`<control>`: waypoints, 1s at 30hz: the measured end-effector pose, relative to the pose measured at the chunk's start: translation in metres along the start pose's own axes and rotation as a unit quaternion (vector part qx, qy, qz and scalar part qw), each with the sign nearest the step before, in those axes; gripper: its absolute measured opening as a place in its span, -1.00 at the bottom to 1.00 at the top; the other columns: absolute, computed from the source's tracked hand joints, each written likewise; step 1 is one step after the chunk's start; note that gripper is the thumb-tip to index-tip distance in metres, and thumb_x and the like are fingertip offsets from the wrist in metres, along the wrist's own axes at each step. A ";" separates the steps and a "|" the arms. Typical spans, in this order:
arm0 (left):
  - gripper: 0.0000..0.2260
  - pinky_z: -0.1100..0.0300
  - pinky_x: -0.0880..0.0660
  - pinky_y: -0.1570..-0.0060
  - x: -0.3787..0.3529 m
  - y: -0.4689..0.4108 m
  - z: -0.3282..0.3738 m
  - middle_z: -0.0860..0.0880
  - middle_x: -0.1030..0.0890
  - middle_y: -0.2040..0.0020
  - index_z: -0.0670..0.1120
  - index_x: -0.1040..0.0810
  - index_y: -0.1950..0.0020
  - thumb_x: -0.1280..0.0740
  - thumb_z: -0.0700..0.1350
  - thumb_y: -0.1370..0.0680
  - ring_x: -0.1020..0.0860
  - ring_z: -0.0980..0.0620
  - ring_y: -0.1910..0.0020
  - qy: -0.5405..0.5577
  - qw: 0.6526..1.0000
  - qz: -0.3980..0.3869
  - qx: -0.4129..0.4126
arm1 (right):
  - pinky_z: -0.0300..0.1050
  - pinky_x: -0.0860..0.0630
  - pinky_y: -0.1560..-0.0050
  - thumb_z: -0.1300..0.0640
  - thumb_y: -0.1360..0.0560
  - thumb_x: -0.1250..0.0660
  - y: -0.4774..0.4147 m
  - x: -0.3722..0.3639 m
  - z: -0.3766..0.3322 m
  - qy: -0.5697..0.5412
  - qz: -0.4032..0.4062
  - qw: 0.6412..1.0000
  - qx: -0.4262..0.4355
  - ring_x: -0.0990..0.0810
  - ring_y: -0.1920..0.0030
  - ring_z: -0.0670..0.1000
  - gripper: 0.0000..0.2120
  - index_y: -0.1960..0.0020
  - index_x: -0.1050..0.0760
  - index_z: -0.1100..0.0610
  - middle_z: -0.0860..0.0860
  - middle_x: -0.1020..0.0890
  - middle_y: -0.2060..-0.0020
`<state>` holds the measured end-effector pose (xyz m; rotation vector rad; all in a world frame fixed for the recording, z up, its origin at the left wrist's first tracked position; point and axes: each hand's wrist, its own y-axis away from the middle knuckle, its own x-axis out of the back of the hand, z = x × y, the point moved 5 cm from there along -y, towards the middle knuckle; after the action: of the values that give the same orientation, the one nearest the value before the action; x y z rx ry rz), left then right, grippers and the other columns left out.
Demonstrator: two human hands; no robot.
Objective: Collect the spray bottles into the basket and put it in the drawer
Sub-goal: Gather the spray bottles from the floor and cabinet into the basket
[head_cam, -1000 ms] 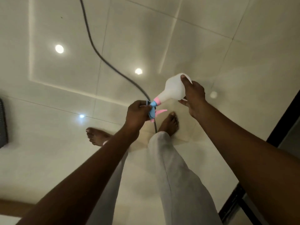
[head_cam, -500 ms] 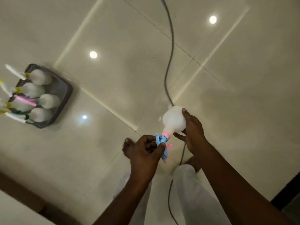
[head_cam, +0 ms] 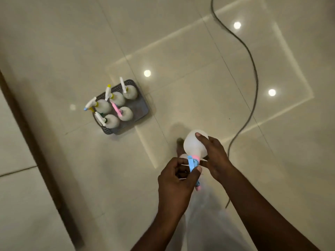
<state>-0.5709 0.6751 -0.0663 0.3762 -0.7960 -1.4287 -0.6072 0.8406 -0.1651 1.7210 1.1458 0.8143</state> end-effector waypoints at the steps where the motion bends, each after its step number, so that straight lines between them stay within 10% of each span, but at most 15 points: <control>1: -0.79 0.52 -0.57 0.15 0.007 -0.006 0.008 0.39 -0.70 0.10 0.25 -0.62 -0.02 -0.60 0.10 -0.47 -0.68 0.36 0.02 0.004 1.000 0.008 -0.002 | 0.19 -0.76 -0.05 -0.26 -0.40 -0.59 -0.003 -0.014 -0.008 0.009 -0.006 1.000 -0.001 -0.70 -0.21 0.24 -0.24 -0.49 -0.43 -0.03 0.11 -0.60 -0.34; 19: -0.60 0.63 -0.48 0.07 0.117 -0.162 0.009 0.56 -0.64 0.12 0.33 -0.62 -0.10 -0.59 -0.16 -0.50 -0.64 0.50 0.00 0.083 0.985 0.146 0.036 | 0.20 -0.72 -0.14 -0.11 -0.48 -0.59 -0.105 -0.238 -0.050 0.137 -0.115 0.979 -0.096 -0.71 -0.21 0.29 -0.27 -0.55 -0.42 0.08 0.23 -0.62 -0.37; 22: -0.65 0.56 -0.53 0.01 0.123 -0.192 -0.010 0.44 -0.67 0.16 0.23 -0.66 -0.16 -0.57 -0.18 -0.52 -0.67 0.41 0.00 0.070 0.987 0.138 0.046 | 0.06 -0.71 0.05 0.00 -0.51 -0.58 -0.126 -0.259 -0.041 0.147 -0.100 0.979 -0.100 -0.72 -0.20 0.32 -0.38 -0.48 -0.49 0.18 0.26 -0.65 -0.31; 25: -0.70 0.51 -0.55 -0.05 0.127 -0.227 -0.028 0.18 -0.76 0.01 0.03 -0.73 -0.24 -0.55 -0.20 -0.53 -0.72 0.22 -0.01 0.063 0.988 0.127 0.062 | 0.16 -0.71 -0.16 0.04 -0.51 -0.58 -0.156 -0.274 -0.031 0.168 -0.077 0.978 -0.101 -0.69 -0.27 0.30 -0.38 -0.46 -0.49 0.24 0.25 -0.65 -0.31; 30: -0.73 0.63 -0.44 0.09 0.130 -0.276 -0.046 0.13 -0.73 0.03 -0.06 -0.75 -0.21 -0.56 -0.19 -0.52 -0.61 0.47 0.20 0.039 0.985 0.152 0.076 | 0.29 -0.66 -0.28 0.11 -0.49 -0.60 -0.210 -0.299 -0.025 0.185 -0.050 0.977 -0.097 -0.70 -0.26 0.35 -0.45 -0.38 -0.55 0.32 0.33 -0.67 -0.28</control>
<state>-0.7472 0.4998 -0.2496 0.4057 -0.8601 -1.0659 -0.8093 0.6068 -0.3624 1.3748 1.3369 1.1767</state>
